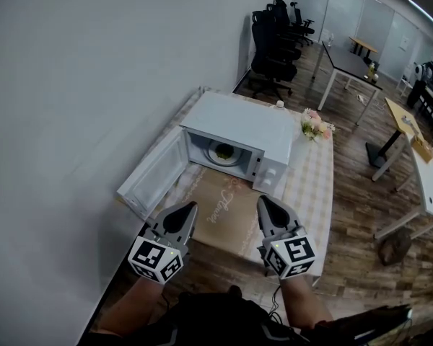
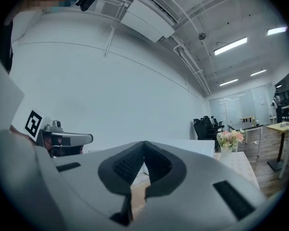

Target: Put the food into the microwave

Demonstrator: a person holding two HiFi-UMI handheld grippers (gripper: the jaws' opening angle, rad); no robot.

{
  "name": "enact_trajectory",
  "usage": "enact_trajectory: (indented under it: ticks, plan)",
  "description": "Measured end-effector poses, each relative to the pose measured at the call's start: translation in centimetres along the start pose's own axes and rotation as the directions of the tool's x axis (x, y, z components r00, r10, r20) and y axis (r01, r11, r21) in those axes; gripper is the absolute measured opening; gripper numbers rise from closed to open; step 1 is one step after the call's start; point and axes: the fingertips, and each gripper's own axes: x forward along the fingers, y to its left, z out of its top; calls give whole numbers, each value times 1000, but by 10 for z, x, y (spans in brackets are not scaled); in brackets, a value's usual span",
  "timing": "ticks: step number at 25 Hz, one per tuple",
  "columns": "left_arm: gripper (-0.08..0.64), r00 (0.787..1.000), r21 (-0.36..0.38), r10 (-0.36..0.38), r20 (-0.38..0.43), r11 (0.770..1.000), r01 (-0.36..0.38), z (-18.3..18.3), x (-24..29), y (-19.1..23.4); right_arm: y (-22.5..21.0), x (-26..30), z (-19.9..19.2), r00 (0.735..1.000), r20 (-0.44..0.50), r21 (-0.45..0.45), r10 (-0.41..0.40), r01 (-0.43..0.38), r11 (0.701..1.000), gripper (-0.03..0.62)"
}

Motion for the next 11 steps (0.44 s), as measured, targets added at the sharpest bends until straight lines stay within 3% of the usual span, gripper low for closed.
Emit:
enact_trajectory:
  ticks: [11]
  plan:
    - [8, 998, -40, 64, -7, 997, -64, 5, -8, 19, 10, 3, 8, 1000, 4, -2, -16, 16, 1000, 8]
